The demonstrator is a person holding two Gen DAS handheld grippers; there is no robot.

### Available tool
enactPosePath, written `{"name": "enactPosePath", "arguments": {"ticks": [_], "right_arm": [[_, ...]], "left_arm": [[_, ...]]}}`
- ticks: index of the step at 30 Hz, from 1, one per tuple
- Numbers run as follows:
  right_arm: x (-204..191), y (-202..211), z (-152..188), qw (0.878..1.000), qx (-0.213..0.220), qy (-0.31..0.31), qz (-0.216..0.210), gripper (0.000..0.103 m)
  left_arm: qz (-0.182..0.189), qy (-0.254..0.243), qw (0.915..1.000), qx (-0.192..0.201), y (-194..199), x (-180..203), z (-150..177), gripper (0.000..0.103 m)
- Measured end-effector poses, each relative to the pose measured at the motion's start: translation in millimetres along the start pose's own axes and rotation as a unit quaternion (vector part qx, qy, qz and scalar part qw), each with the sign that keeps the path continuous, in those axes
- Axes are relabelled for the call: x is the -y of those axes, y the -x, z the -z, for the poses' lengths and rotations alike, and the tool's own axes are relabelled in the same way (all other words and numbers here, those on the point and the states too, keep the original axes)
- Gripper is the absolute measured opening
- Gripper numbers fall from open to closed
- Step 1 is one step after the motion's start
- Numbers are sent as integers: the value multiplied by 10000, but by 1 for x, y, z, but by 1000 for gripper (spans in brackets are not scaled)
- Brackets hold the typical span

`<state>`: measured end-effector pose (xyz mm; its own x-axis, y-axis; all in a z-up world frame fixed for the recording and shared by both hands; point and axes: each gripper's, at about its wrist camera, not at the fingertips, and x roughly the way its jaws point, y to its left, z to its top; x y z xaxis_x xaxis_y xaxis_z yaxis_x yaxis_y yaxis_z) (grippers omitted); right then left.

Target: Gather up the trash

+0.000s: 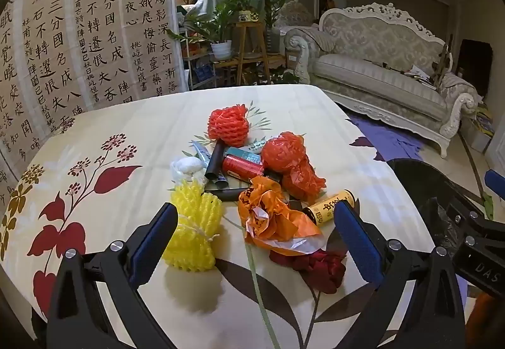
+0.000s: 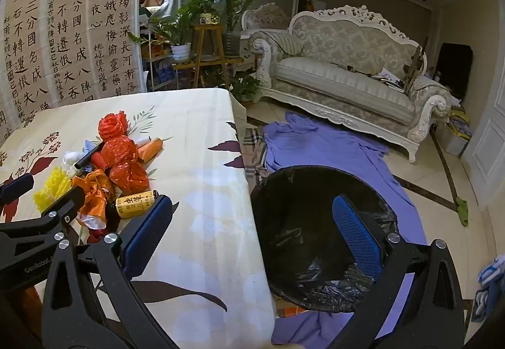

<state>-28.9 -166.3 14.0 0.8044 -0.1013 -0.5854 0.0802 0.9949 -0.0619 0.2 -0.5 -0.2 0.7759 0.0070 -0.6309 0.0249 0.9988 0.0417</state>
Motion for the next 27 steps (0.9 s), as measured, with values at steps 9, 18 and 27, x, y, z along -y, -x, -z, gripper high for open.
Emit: {"name": "enactPosePath", "arguments": {"ticks": [9,18,27], "right_arm": [[2,0,0,10000,9,31,30,99],[2,1,0,10000,24,31,33,99],[2,1,1,10000,28,38,41,99]], "left_arm": [[54,38,10000,12,0,1,0,96],[61,69,10000,30,1,0,0,96],[66,75,9999,26,3,-3,1,96]]}}
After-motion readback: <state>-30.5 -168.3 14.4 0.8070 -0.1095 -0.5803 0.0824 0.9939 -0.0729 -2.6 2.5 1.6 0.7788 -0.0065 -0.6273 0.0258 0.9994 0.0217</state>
